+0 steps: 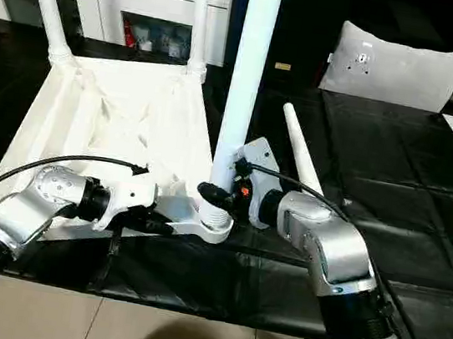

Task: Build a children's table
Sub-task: Insert table leg to table base

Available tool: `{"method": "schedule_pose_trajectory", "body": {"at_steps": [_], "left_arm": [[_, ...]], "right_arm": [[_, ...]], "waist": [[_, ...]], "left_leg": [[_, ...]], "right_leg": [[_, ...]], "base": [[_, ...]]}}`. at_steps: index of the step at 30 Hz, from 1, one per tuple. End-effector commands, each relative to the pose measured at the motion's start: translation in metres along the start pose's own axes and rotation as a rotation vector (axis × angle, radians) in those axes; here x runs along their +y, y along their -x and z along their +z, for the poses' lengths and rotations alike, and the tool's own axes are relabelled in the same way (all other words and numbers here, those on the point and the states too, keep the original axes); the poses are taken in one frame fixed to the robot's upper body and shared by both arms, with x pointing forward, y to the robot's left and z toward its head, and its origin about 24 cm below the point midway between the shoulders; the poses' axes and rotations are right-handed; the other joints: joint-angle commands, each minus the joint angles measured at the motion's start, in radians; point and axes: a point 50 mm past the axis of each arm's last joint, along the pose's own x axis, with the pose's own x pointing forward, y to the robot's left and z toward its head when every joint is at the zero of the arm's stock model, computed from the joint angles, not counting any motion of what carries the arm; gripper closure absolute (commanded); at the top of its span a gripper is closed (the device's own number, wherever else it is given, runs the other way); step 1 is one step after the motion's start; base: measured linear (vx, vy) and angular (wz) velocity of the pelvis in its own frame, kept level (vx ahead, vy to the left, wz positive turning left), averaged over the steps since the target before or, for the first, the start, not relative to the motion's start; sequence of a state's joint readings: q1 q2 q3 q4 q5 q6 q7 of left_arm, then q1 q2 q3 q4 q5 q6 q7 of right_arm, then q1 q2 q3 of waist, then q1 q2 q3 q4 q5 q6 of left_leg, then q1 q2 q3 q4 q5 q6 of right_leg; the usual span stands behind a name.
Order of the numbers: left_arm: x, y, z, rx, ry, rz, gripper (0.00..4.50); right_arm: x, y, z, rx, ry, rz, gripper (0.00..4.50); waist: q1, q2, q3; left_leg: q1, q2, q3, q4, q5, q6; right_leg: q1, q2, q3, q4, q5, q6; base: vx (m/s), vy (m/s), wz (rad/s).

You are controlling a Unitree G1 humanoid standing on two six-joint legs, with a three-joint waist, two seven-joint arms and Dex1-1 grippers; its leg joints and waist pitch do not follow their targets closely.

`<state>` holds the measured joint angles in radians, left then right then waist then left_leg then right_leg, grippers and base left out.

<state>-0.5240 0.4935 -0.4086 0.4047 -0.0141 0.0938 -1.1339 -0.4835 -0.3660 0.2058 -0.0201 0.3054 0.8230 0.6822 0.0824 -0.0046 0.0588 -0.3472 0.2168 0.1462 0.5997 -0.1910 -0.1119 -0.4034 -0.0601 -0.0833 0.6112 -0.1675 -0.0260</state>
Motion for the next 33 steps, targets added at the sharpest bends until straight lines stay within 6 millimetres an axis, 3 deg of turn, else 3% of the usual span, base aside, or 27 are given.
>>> {"method": "schedule_pose_trajectory", "body": {"at_steps": [1, 11, 17, 18, 20, 22, 23, 25, 26, 29, 30, 32, 33], "left_arm": [[-0.001, -0.003, 0.004, 0.027, -0.058, -0.05, 4.5], [0.0, -0.002, 0.004, 0.028, -0.063, -0.053, 4.5], [0.004, -0.003, 0.006, 0.014, -0.054, -0.02, 4.5], [0.004, -0.003, 0.006, 0.015, -0.051, -0.016, 4.5], [0.004, -0.003, 0.006, 0.016, -0.047, -0.012, 4.5], [0.005, -0.004, 0.006, 0.015, -0.044, -0.008, 4.5], [0.005, -0.004, 0.006, 0.015, -0.044, -0.008, 4.5], [0.006, -0.004, 0.006, 0.013, -0.036, 0.001, 4.5], [0.007, -0.004, 0.006, 0.012, -0.033, 0.006, 4.5], [0.008, -0.004, 0.006, 0.015, -0.03, 0.018, 4.5], [0.01, -0.004, 0.006, 0.019, -0.026, 0.027, 4.5], [0.011, -0.003, 0.005, 0.02, -0.026, 0.029, 4.5], [0.011, -0.003, 0.005, 0.021, -0.025, 0.029, 4.5]], "right_arm": [[0.001, -0.002, -0.01, 0.06, -0.018, 0.007, 2.61], [-0.002, -0.003, -0.011, 0.043, -0.037, -0.016, 2.61], [-0.01, -0.003, -0.031, -0.055, -0.191, -0.049, 2.61], [-0.011, 0.0, -0.042, -0.077, -0.239, -0.06, 2.61], [-0.012, 0.003, -0.049, -0.094, -0.264, -0.072, 2.62], [-0.012, 0.005, -0.055, -0.116, -0.289, -0.085, 2.62], [-0.012, 0.005, -0.055, -0.116, -0.289, -0.085, 2.62], [-0.008, 0.009, -0.062, -0.148, -0.303, -0.083, 2.62], [-0.005, 0.011, -0.064, -0.167, -0.307, -0.081, 2.62], [-0.002, 0.013, -0.067, -0.195, -0.305, -0.083, 2.62], [0.0, 0.014, -0.071, -0.193, -0.269, -0.104, 2.62], [0.001, 0.014, -0.073, -0.189, -0.253, -0.112, 2.62], [0.001, 0.014, -0.077, -0.165, -0.225, -0.132, 2.62]], "waist": [[-0.008, 0.006, -0.066], [-0.005, 0.007, -0.066], [-0.007, 0.007, -0.064], [-0.006, 0.007, -0.063], [-0.008, 0.004, -0.064], [-0.007, 0.005, -0.064], [-0.007, 0.019, -0.062], [-0.006, 0.016, -0.064], [-0.003, 0.022, -0.063], [-0.005, 0.017, -0.062], [-0.006, 0.029, -0.06], [-0.009, 0.023, -0.059], [-0.007, 0.026, -0.06]], "left_leg": [[0.002, 0.002, 0.015, -0.07, -0.194, -0.013], [0.002, 0.003, 0.014, -0.072, -0.202, -0.018], [0.007, 0.003, 0.014, -0.072, -0.237, -0.014], [0.009, 0.003, 0.014, -0.073, -0.251, -0.011], [0.008, 0.001, 0.012, -0.075, -0.254, -0.01], [0.011, 0.002, 0.013, -0.075, -0.254, -0.007], [0.012, 0.003, 0.013, -0.075, -0.266, -0.009], [0.011, 0.001, 0.012, -0.076, -0.267, -0.009], [0.012, 0.001, 0.012, -0.077, -0.267, -0.006], [0.011, -0.001, 0.012, -0.078, -0.283, 0.001], [0.011, -0.002, 0.008, -0.08, -0.295, 0.0], [0.014, -0.003, 0.008, -0.079, -0.314, 0.001], [0.013, -0.004, 0.007, -0.079, -0.314, 0.002]], "right_leg": [[0.054, -0.063, 0.051, -0.085, -0.339, -0.11], [0.055, -0.064, 0.05, -0.085, -0.346, -0.11], [0.049, -0.067, 0.047, -0.097, -0.409, -0.096], [0.046, -0.067, 0.046, -0.101, -0.429, -0.09], [0.052, -0.067, 0.045, -0.099, -0.431, -0.088], [0.049, -0.066, 0.046, -0.099, -0.424, -0.09], [0.045, -0.066, 0.047, -0.104, -0.417, -0.093], [0.05, -0.064, 0.045, -0.1, -0.403, -0.098], [0.049, -0.065, 0.045, -0.098, -0.402, -0.1], [0.05, -0.065, 0.042, -0.105, -0.442, -0.088], [0.048, -0.065, 0.041, -0.107, -0.461, -0.082], [0.047, -0.065, 0.039, -0.114, -0.489, -0.071], [0.048, -0.065, 0.038, -0.114, -0.494, -0.069]], "base": [[0.0, 0.0, 0.0], [0.0, 0.0, 0.0], [0.0, 0.0, 0.0], [0.0, 0.0, 0.0], [0.0, 0.0, 0.0], [0.0, 0.0, 0.0], [0.0, 0.0, 0.0], [0.0, 0.0, 0.0], [0.0, 0.0, 0.0], [0.0, 0.0, 0.0], [0.0, 0.0, 0.0], [0.0, 0.0, 0.0], [0.0, 0.0, 0.0]]}}
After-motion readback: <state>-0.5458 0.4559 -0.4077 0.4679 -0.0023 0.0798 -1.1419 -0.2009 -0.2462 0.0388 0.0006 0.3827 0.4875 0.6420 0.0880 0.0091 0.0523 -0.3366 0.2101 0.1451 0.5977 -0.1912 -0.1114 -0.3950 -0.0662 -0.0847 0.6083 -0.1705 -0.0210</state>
